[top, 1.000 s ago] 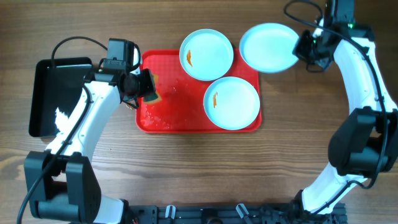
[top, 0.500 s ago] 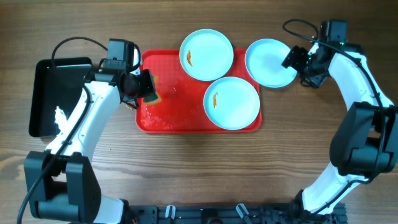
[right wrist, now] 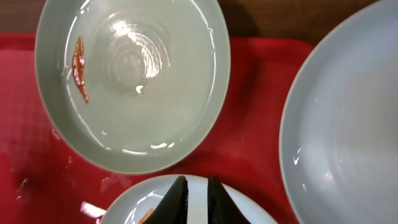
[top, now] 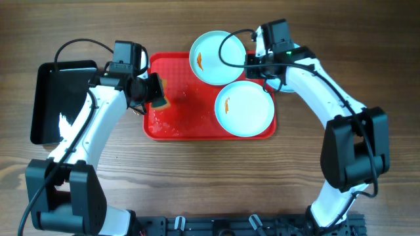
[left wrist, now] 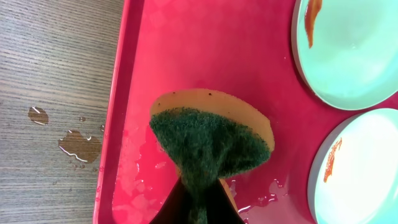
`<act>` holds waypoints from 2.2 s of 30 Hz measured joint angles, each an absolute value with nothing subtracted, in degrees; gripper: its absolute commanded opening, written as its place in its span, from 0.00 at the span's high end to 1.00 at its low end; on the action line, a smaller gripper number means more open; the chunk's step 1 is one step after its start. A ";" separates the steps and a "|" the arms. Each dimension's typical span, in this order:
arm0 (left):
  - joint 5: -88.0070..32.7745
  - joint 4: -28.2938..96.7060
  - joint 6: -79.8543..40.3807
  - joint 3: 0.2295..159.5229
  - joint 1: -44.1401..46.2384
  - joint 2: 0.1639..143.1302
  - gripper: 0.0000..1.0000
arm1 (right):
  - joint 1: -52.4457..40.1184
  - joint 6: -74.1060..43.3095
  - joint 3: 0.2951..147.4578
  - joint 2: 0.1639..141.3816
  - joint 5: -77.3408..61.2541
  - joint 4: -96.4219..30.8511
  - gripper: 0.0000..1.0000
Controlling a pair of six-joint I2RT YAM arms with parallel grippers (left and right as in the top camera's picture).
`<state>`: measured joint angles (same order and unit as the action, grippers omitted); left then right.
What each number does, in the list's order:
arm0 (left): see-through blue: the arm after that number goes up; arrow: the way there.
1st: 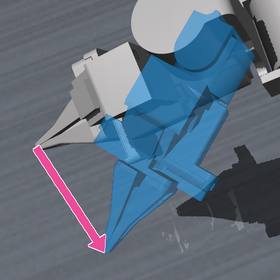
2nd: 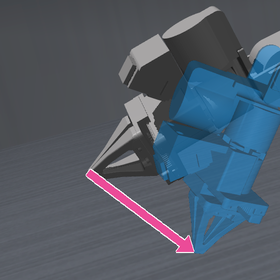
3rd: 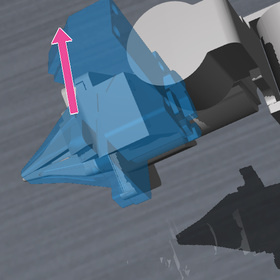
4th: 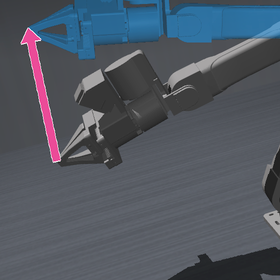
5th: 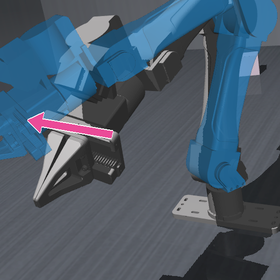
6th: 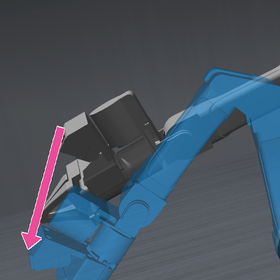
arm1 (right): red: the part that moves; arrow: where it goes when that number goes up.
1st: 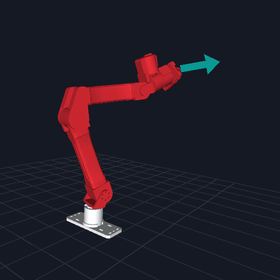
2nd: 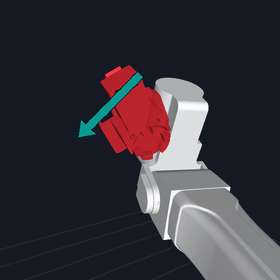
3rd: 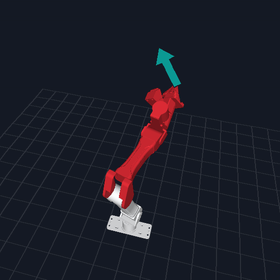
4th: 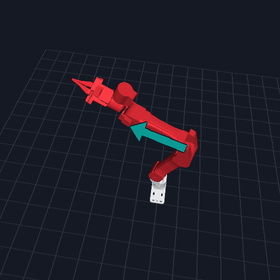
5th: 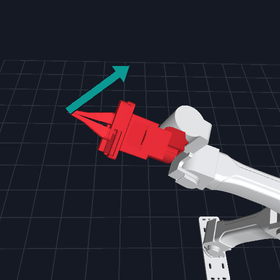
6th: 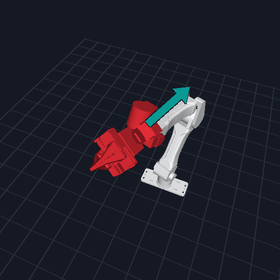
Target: Clean dirty plates on tray and stack at the side
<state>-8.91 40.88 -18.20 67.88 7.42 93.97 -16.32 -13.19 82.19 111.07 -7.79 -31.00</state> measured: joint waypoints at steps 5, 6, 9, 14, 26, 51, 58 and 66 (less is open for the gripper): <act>-8.91 40.91 -18.20 67.88 7.42 93.97 0.96 | -18.46 -11.33 82.19 111.42 -2.35 -27.83 0.92; -8.91 40.93 -18.20 67.88 7.42 93.97 0.96 | -18.44 -11.46 82.19 112.09 -1.30 -27.77 0.93; -8.91 41.12 -18.17 67.88 7.44 93.97 0.96 | -18.33 -11.73 82.19 115.39 1.26 -27.81 0.93; -8.91 41.12 -18.17 67.88 7.42 93.97 0.96 | -16.67 -12.75 82.19 117.14 3.53 -28.67 0.96; -8.91 41.12 -18.17 67.88 7.42 94.00 0.96 | -10.39 -15.59 82.19 117.97 6.96 -34.94 0.96; -8.27 25.96 -18.17 67.75 3.88 93.36 0.96 | -12.53 -13.82 82.54 102.78 -23.62 -40.69 0.41; 2.22 23.92 -19.44 67.75 -18.52 90.54 0.96 | -18.41 -13.98 82.74 102.52 -24.75 -36.97 0.32; 4.29 24.36 -20.56 67.75 -28.80 103.83 0.96 | -26.33 -16.27 82.74 102.52 -16.58 -36.14 0.26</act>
